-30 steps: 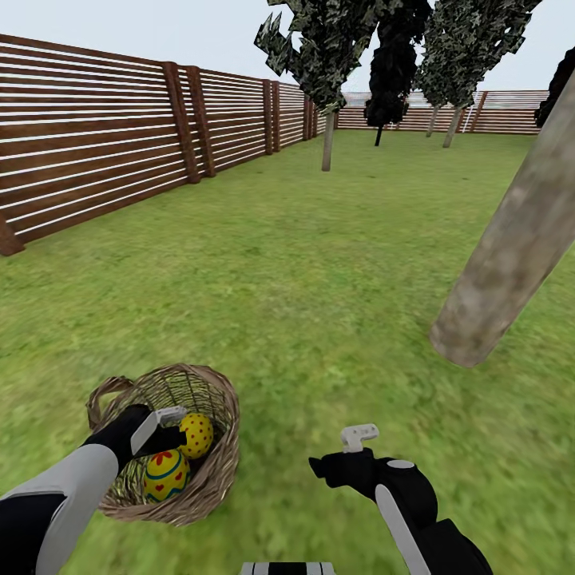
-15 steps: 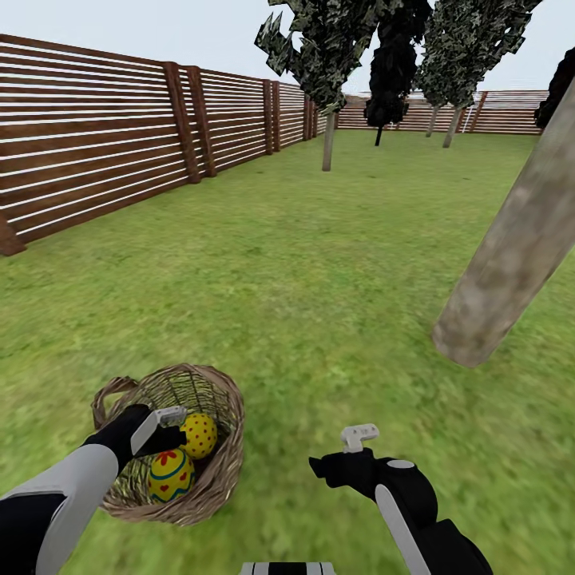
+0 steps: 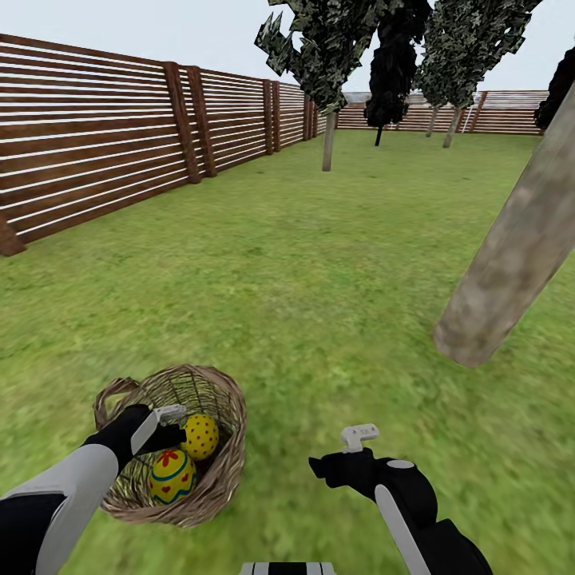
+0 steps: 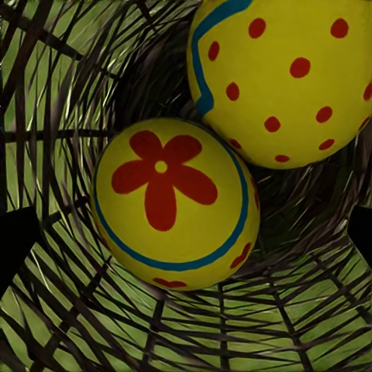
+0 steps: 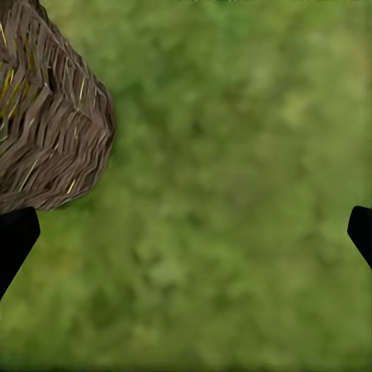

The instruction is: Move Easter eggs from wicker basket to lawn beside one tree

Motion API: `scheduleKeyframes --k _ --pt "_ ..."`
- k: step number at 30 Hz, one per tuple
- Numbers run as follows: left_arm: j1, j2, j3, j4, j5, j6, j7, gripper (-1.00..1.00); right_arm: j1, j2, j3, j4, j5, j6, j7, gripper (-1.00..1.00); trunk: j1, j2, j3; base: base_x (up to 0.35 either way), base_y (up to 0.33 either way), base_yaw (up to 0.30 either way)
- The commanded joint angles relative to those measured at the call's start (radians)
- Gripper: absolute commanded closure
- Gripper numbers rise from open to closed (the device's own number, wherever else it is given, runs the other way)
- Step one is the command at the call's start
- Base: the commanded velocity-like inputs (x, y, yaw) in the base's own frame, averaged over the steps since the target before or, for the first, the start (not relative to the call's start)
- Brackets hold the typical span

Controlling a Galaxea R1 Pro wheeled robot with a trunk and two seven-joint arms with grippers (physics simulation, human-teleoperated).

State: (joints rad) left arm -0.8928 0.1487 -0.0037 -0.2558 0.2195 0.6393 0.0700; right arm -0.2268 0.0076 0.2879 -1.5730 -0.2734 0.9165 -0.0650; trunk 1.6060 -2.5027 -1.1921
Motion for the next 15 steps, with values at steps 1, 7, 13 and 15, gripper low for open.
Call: scheduleKeyframes --k 1,7,13,15 --pt "0.000 0.000 -0.001 -0.002 0.011 0.005 0.008 -1.00 -0.001 0.000 0.000 -0.001 -0.007 0.004 -0.007 -1.00 0.000 0.000 -0.001 0.001 0.001 0.000" --pt "0.000 0.000 -0.003 -0.002 0.011 0.002 0.008 -1.00 -0.001 0.000 0.000 -0.001 -0.007 0.004 -0.007 -1.00 0.000 0.000 -0.001 0.016 0.028 0.000" --pt "0.000 0.000 -0.004 -0.002 0.011 0.002 0.008 -1.00 -0.001 0.000 0.000 -0.001 -0.007 0.004 -0.007 -1.00 0.000 0.000 -0.001 0.004 0.008 0.000" --pt "0.000 0.000 -0.004 -0.002 0.011 0.001 0.008 -1.00 0.000 0.000 0.000 -0.001 -0.007 0.004 -0.007 -1.00 0.000 0.000 -0.001 0.001 0.002 0.000"
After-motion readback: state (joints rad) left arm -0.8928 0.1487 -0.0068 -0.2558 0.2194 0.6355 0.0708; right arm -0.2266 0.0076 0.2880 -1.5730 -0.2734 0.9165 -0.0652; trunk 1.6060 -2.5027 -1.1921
